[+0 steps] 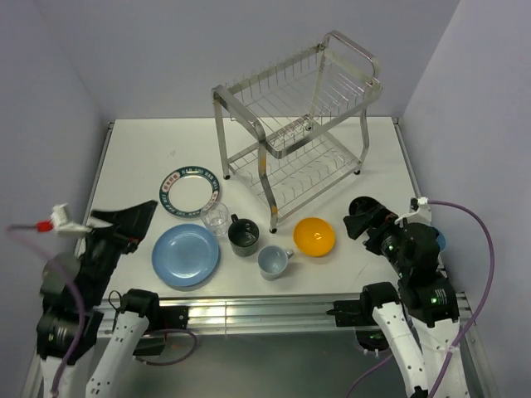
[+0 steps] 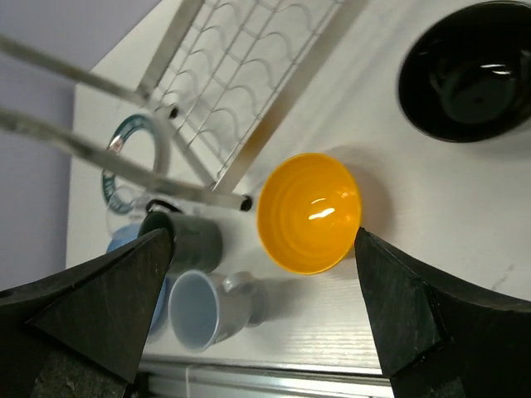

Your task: Load the mixed dishes into the dish rack

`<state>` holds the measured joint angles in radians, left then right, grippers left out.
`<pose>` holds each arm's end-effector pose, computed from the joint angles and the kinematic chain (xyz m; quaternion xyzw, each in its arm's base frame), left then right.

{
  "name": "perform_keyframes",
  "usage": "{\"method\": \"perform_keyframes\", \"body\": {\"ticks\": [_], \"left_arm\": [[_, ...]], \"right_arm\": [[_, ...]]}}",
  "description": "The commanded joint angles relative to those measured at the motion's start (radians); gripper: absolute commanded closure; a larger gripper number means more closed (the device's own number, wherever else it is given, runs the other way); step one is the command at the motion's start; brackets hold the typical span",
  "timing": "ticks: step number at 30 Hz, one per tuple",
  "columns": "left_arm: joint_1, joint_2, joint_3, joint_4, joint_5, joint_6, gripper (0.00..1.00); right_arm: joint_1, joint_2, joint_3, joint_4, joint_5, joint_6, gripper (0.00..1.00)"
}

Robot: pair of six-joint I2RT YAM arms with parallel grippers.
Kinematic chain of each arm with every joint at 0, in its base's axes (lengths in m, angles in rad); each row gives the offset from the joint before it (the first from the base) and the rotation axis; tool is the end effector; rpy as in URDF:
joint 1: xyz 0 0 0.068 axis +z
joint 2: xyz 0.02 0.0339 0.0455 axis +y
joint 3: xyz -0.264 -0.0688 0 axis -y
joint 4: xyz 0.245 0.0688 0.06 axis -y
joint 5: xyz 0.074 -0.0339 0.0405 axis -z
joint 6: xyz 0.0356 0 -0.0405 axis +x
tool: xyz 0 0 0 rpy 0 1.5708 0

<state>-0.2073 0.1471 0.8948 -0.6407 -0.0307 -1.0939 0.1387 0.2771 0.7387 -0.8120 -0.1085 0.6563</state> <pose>0.0067 -0.0003 0.3745 -0.2969 0.5987 -0.4423 0.5981 0.0603 0.0123 0.3110 0.1794 0.7990 0.2625 0.5104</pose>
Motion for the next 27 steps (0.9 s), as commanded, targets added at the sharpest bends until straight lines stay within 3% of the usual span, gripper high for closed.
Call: {"method": "perform_keyframes", "body": {"ticks": [1, 5, 10, 17, 27], "left_arm": [[-0.001, 0.189, -0.006, -0.085, 0.189, 0.140, 0.10], [-0.001, 0.325, -0.043, -0.082, 0.275, 0.167, 0.17], [-0.001, 0.304, -0.062, -0.088, 0.258, 0.173, 0.16], [-0.001, 0.304, 0.025, -0.143, 0.255, 0.204, 0.16], [-0.001, 0.336, 0.151, -0.186, 0.259, 0.233, 0.16]], "right_arm": [[-0.005, 0.053, 0.071, -0.070, 0.196, 0.054, 0.00], [-0.005, 0.144, 0.126, -0.091, 0.302, 0.179, 0.00], [-0.010, 0.390, 0.185, -0.115, 0.377, 0.322, 0.00], [-0.070, 0.718, 0.188, -0.069, 0.374, 0.391, 0.01], [-0.209, 0.832, 0.011, 0.103, 0.371, 0.480, 0.04]]}}
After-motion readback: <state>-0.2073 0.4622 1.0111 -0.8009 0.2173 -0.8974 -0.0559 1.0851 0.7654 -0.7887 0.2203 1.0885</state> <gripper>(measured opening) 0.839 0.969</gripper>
